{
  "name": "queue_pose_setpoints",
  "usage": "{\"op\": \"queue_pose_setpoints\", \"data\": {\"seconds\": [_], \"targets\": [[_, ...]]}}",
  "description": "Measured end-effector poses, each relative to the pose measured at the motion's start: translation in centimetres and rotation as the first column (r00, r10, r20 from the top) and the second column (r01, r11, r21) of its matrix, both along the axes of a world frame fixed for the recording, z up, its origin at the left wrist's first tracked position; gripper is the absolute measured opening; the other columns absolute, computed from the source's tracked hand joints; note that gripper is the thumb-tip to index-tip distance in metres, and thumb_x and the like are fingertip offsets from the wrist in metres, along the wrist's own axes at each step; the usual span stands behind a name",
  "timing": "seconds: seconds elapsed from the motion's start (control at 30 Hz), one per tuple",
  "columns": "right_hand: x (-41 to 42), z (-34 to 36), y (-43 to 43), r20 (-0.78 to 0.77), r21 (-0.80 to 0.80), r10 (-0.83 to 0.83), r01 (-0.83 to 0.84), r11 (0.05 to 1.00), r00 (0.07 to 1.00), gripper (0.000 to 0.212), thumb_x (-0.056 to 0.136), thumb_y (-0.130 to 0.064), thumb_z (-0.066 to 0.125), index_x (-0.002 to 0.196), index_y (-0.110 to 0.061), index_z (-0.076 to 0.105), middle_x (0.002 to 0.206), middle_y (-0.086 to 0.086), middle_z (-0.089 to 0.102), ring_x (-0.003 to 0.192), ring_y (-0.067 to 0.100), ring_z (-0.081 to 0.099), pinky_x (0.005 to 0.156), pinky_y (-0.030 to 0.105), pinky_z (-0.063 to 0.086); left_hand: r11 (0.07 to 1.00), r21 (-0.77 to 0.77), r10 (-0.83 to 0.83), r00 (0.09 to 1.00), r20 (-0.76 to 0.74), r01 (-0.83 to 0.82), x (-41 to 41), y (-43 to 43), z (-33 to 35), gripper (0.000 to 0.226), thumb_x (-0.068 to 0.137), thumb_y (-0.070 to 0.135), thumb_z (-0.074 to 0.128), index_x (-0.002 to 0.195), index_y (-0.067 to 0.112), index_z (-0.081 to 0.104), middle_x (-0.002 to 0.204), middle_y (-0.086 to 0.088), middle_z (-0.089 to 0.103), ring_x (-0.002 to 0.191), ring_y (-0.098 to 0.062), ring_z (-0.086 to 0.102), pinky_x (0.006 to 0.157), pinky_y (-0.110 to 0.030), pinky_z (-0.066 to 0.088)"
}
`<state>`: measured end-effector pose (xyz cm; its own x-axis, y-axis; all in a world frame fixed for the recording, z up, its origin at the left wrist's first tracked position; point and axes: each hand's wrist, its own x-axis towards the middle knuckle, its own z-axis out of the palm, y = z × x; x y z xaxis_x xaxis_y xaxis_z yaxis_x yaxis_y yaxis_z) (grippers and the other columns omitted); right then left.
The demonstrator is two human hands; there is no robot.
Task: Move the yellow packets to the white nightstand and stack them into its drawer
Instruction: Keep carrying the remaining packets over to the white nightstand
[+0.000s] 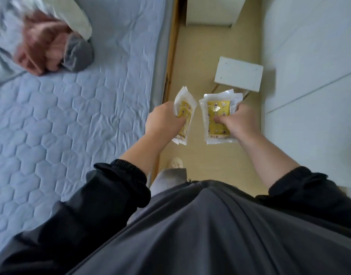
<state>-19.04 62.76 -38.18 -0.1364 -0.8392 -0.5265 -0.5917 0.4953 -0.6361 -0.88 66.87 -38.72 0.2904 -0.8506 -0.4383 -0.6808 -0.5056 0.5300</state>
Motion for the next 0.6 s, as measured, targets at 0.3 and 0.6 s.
{"op": "queue_pose_setpoints", "data": {"seconds": [0.3,0.6], "targets": [[1.1,0.3,-18.2,0.005,-0.037,-0.063,0.063,0.997,0.998,0.047,0.066,-0.026,0.085,0.09,0.004,0.057,0.09,0.013,0.068,0.077,0.025,0.066,0.069,0.036,0.056,0.998,-0.046,-0.044,0.999,-0.029,0.042,0.9,-20.2,1.4,0.016,0.082,0.027,0.061,0.094,0.018,0.057,0.075,0.008,0.055,0.072,-0.016,0.059,0.054,-0.026,0.048],[-0.5,0.6,-37.6,0.083,-0.056,-0.141,0.146,0.988,0.987,0.055,0.063,-0.021,0.086,0.104,0.006,0.061,0.101,0.021,0.069,0.086,0.032,0.07,0.076,0.049,0.057,0.995,-0.095,-0.009,0.998,-0.055,0.004,-0.7,-39.2,1.9,0.013,0.085,0.029,0.062,0.093,0.02,0.058,0.077,0.009,0.059,0.07,-0.011,0.061,0.053,-0.025,0.049]]}}
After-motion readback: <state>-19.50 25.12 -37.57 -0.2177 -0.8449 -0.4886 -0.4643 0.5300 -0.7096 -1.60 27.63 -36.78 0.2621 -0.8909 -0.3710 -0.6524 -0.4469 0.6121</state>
